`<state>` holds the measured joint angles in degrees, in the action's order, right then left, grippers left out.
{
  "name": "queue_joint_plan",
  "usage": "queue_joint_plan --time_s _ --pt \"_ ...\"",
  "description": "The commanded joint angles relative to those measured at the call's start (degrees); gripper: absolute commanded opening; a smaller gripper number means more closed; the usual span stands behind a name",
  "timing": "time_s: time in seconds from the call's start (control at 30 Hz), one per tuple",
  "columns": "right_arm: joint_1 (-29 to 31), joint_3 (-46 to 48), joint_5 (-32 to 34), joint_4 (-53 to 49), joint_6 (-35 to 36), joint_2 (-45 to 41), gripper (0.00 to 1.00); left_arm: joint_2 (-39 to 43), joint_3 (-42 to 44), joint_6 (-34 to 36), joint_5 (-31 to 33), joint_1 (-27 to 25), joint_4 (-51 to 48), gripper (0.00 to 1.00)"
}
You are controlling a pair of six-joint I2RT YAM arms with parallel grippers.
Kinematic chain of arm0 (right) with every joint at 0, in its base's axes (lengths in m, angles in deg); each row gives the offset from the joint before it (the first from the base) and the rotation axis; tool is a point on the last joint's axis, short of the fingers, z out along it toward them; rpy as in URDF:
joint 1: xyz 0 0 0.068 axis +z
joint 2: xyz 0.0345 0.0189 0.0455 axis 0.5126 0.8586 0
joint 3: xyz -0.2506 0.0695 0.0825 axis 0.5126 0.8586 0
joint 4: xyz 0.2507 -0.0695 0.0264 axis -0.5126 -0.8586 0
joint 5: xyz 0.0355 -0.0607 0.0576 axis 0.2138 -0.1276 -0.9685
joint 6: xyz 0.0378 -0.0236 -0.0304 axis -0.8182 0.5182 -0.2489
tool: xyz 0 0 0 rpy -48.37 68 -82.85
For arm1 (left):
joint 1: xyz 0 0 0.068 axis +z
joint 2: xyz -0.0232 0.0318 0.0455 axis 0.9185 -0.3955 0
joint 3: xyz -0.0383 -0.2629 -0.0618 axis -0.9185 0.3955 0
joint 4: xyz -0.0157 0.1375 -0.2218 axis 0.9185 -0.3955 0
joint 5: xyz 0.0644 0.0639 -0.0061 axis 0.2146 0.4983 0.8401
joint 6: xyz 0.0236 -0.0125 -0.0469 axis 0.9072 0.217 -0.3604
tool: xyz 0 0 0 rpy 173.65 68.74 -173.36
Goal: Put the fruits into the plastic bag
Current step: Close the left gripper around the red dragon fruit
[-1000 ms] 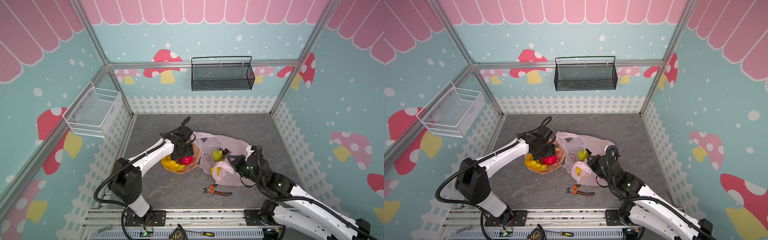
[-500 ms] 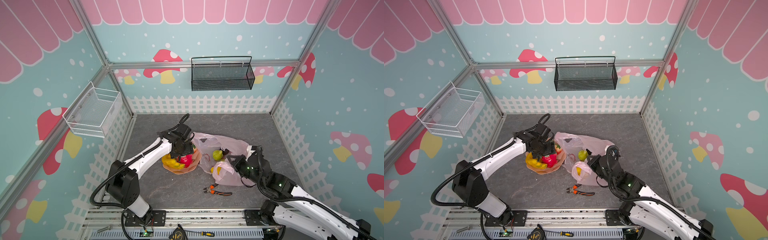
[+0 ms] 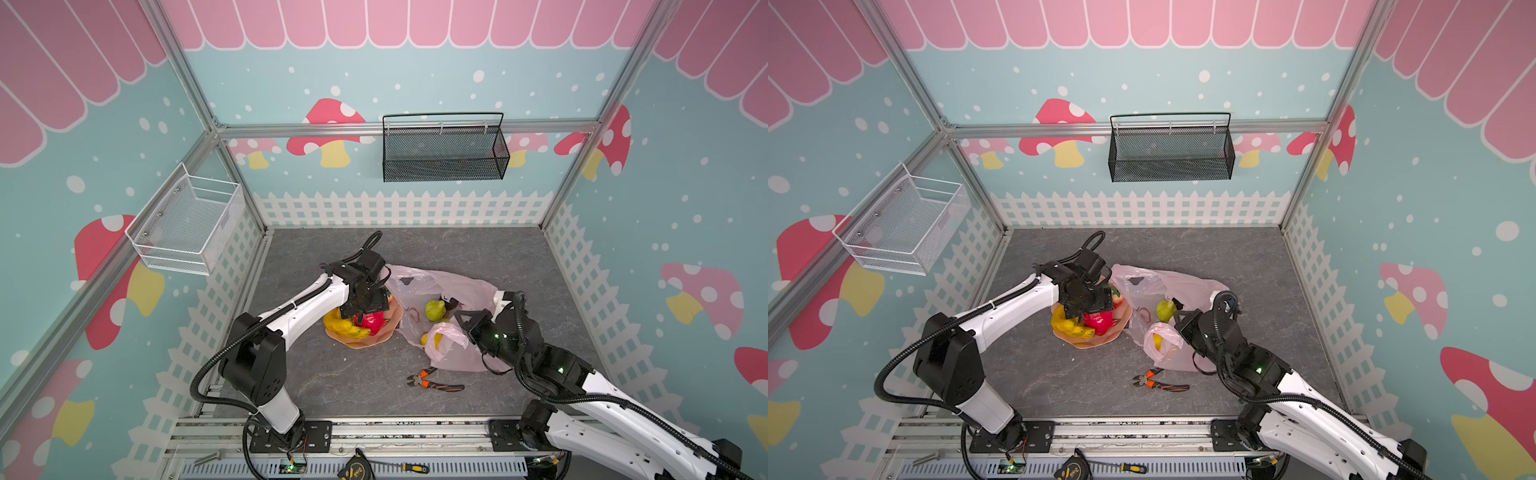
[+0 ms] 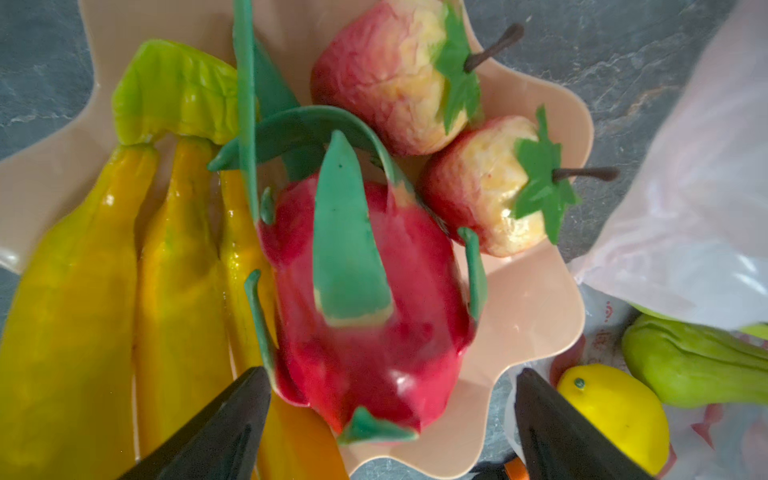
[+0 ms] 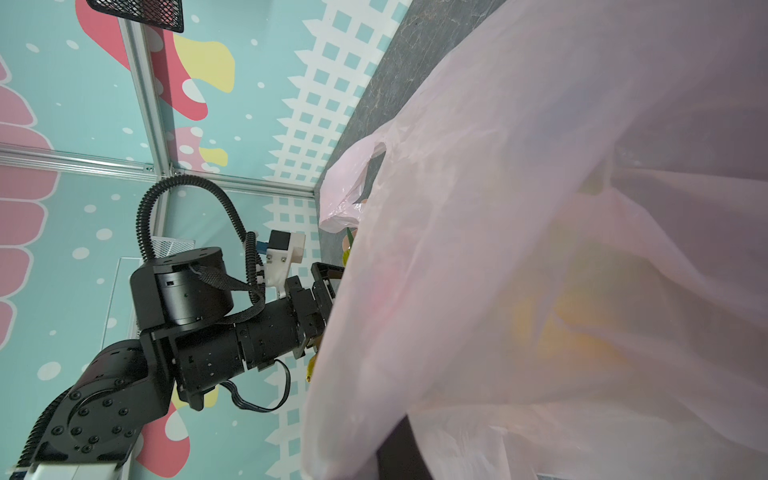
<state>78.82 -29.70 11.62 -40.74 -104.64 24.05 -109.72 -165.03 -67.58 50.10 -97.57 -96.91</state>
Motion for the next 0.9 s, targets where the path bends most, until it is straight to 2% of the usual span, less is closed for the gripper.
queue_joint_plan --time_s 0.0,0.7,0.87 --pt "-0.15 -1.50 1.01 -0.59 -0.07 -0.30 0.00 -1.62 0.29 0.83 2.30 -0.28 -0.53 0.95" --pt "-0.13 -1.72 1.24 0.04 0.51 0.36 0.03 -8.14 5.90 0.52 1.14 -0.50 3.80 0.96" --pt "-0.19 -1.76 1.13 0.07 0.47 0.20 0.03 -7.76 7.38 0.29 0.72 -0.49 4.97 0.90"
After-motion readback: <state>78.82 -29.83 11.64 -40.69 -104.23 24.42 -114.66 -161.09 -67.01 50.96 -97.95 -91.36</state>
